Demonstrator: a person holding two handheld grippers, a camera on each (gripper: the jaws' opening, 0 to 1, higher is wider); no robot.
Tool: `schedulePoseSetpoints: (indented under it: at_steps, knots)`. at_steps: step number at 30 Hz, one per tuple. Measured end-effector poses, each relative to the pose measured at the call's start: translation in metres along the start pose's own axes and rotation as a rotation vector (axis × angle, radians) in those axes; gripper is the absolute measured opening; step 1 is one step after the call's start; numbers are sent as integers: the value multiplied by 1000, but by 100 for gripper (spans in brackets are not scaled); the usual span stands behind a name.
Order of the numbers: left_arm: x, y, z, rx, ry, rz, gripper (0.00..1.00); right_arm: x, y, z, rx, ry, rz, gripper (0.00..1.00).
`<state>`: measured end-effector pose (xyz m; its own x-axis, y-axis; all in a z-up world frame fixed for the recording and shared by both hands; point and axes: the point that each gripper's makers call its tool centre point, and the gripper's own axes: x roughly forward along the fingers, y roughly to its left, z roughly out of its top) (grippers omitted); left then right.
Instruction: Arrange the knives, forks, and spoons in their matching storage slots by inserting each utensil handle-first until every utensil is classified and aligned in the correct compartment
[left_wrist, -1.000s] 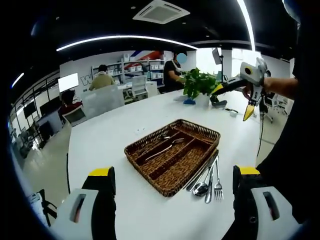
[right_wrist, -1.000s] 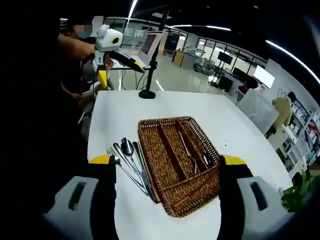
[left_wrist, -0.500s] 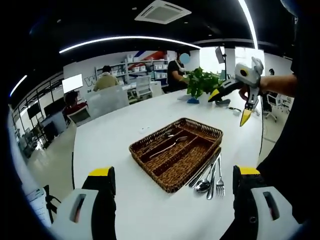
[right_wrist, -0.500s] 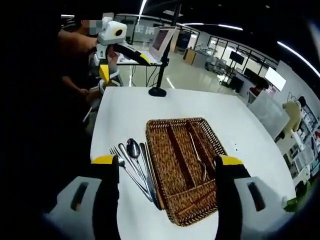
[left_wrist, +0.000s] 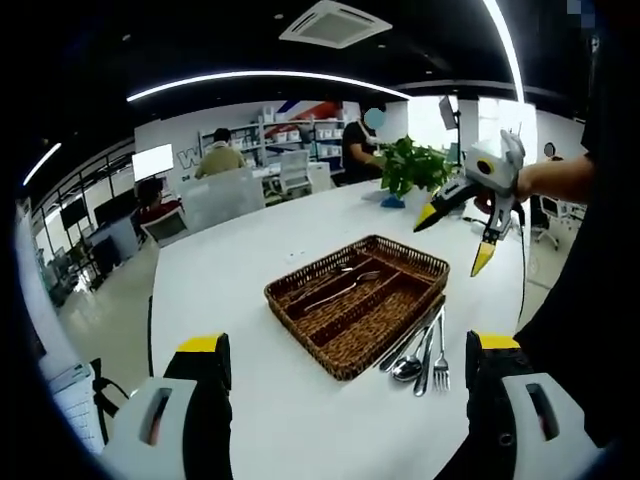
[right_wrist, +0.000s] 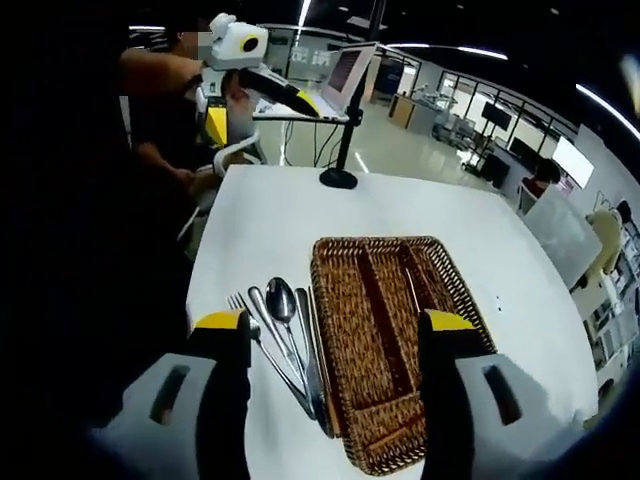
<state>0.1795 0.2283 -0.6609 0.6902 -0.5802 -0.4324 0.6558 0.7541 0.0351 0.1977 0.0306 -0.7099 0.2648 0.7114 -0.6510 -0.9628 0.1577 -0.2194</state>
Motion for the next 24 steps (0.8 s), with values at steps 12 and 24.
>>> schedulePoseSetpoints:
  at_steps: [12,24]
  knots:
    - [-14,9,-9,-17,1,38,100,47,27,-15,-11,38,123,50]
    - [-22,7,-17,-35,0,58,100,86,38,-62,7,138,194,29]
